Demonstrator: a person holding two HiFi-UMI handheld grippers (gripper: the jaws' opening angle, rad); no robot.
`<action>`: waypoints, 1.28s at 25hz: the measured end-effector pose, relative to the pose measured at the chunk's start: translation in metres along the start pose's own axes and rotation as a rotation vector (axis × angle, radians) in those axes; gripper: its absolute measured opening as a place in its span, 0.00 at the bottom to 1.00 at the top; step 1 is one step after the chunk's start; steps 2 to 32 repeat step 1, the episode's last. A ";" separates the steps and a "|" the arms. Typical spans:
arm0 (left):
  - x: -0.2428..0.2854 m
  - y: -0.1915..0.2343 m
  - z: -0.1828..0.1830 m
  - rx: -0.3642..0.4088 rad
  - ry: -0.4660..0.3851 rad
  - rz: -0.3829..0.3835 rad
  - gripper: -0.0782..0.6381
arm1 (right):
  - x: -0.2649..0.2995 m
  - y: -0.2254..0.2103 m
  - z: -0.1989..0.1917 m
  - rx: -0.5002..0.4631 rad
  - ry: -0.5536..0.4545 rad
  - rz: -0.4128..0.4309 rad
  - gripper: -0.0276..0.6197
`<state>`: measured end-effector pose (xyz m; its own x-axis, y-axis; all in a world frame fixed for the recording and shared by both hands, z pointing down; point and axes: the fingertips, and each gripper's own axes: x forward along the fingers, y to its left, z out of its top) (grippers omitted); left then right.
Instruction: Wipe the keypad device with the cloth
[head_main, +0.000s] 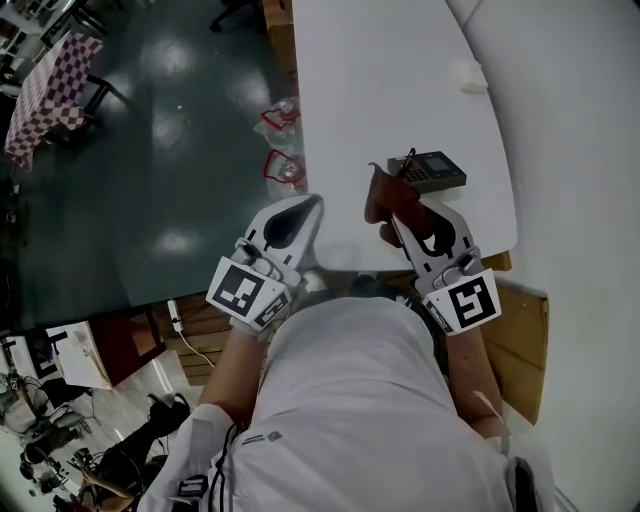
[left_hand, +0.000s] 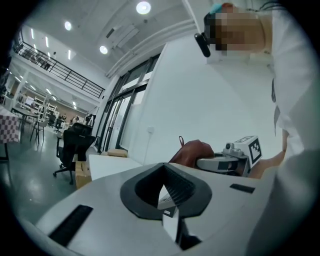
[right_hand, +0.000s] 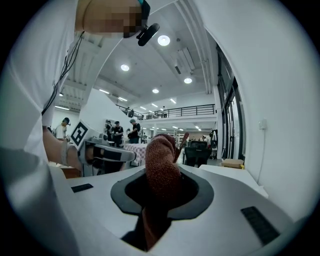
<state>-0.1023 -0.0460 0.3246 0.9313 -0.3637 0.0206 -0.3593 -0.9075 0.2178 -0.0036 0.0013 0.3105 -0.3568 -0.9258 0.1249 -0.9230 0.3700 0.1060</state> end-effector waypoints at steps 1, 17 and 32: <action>-0.002 0.001 0.001 0.009 -0.002 0.006 0.12 | 0.001 0.002 0.001 -0.002 0.003 -0.002 0.17; -0.002 0.001 0.001 0.009 -0.002 0.006 0.12 | 0.001 0.002 0.001 -0.002 0.003 -0.002 0.17; -0.002 0.001 0.001 0.009 -0.002 0.006 0.12 | 0.001 0.002 0.001 -0.002 0.003 -0.002 0.17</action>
